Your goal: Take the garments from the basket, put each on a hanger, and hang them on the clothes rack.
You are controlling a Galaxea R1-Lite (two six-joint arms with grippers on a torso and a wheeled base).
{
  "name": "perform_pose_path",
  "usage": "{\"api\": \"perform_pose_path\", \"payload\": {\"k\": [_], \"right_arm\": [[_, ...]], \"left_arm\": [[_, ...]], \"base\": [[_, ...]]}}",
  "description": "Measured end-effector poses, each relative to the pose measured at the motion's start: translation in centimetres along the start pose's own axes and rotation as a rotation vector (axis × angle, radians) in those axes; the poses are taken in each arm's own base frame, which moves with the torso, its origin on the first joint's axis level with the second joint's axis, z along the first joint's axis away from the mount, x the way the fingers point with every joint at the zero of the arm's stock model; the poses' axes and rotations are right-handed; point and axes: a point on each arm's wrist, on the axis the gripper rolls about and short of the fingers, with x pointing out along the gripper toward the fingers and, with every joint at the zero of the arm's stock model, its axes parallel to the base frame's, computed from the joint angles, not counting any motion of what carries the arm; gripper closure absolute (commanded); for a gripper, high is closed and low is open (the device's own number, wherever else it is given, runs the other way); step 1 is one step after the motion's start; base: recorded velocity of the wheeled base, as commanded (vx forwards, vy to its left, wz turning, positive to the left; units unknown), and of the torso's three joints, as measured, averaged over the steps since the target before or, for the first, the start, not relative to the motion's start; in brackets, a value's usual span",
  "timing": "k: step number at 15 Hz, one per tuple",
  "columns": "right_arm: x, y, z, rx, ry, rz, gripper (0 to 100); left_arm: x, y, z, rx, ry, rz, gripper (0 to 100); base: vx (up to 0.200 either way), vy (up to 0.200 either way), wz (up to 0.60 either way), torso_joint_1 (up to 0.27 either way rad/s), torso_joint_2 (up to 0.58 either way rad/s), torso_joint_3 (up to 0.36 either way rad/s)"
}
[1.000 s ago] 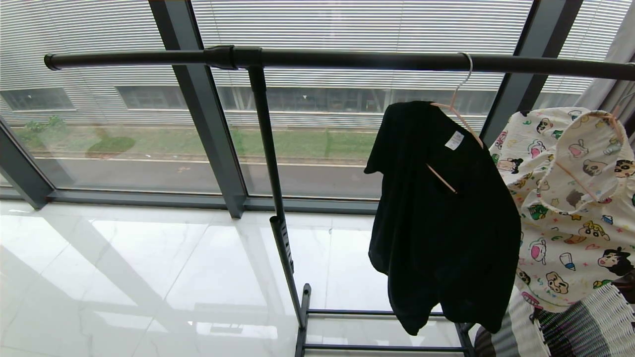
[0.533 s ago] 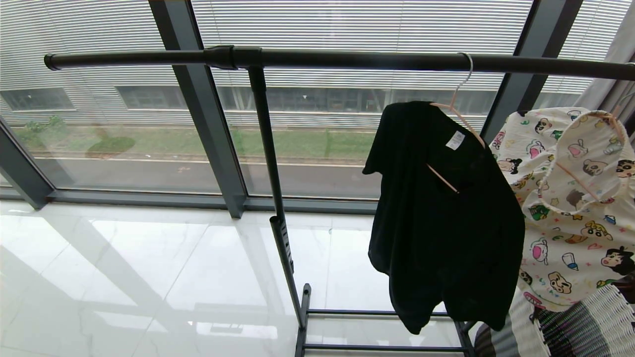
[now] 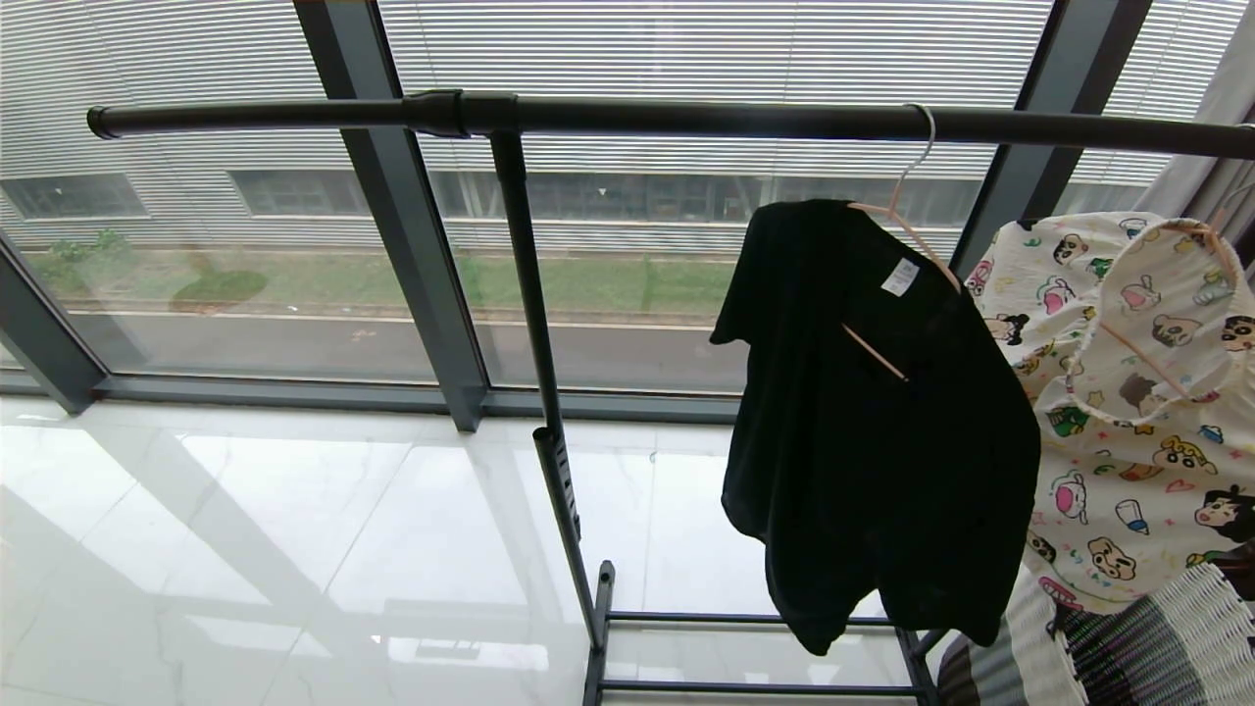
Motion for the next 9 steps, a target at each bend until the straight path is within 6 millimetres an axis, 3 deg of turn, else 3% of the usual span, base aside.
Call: {"api": "perform_pose_path", "payload": {"k": [9], "right_arm": [[-0.01, 0.0, 0.0, -0.001, -0.001, 0.0, 0]], "left_arm": [[0.0, 0.0, -0.01, 0.0, 0.001, 0.0, 0]], "base": [[0.0, 0.0, 0.0, 0.0, 0.0, 0.0]]}}
